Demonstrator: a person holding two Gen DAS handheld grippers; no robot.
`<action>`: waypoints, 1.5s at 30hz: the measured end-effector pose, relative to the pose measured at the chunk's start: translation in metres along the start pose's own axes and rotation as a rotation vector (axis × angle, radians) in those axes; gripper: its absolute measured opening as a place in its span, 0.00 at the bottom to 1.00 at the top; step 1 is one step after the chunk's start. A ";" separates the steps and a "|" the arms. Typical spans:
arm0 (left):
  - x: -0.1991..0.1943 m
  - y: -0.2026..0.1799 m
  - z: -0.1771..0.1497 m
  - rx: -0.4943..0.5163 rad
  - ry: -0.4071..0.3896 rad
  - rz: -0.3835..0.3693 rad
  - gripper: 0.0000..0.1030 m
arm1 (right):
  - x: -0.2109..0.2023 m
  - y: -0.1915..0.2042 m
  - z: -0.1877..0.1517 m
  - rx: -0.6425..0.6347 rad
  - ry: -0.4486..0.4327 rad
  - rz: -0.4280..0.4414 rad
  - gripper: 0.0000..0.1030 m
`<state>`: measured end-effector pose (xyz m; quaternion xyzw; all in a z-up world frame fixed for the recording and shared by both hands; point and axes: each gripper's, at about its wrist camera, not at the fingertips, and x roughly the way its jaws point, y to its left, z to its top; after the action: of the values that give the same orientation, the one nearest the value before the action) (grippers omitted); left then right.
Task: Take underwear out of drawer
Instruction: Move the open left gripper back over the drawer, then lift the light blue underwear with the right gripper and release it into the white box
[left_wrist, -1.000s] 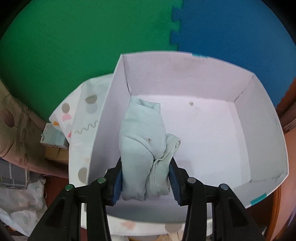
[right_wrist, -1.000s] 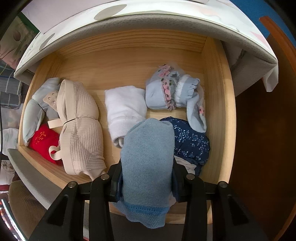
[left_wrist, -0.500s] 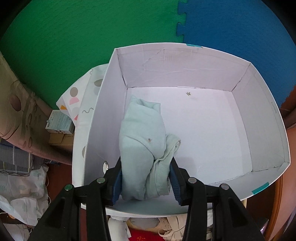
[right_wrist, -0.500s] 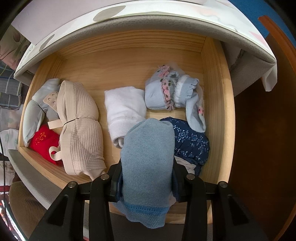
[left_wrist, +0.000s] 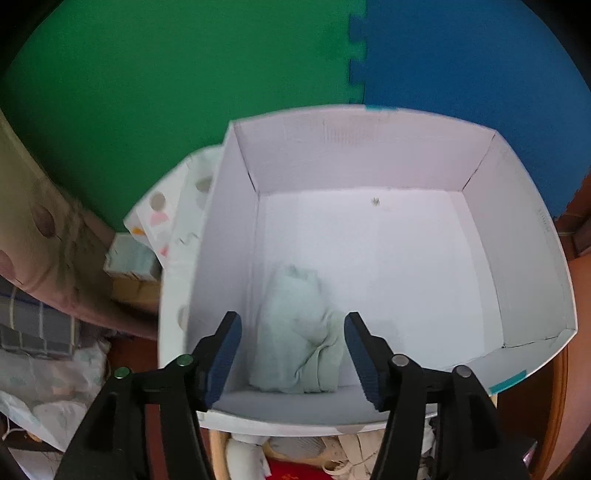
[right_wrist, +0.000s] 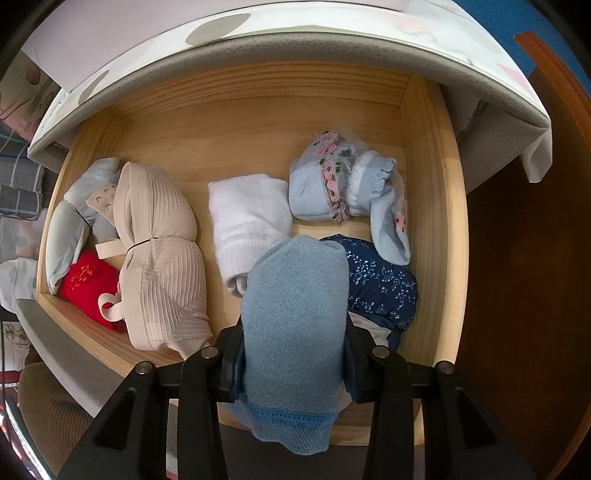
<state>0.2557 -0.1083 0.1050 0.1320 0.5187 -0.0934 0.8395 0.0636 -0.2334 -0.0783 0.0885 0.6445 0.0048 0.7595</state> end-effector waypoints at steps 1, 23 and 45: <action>-0.005 0.001 0.001 -0.002 -0.009 0.000 0.59 | 0.000 0.000 0.000 -0.001 -0.001 0.000 0.36; -0.089 0.069 -0.136 -0.011 -0.112 0.073 0.59 | -0.005 -0.001 -0.001 0.001 -0.028 -0.001 0.36; 0.020 0.035 -0.262 -0.106 0.026 0.086 0.59 | -0.181 -0.016 0.055 -0.048 -0.288 0.036 0.36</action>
<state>0.0528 0.0076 -0.0206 0.1107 0.5276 -0.0280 0.8418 0.0848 -0.2781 0.1044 0.0816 0.5270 0.0212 0.8457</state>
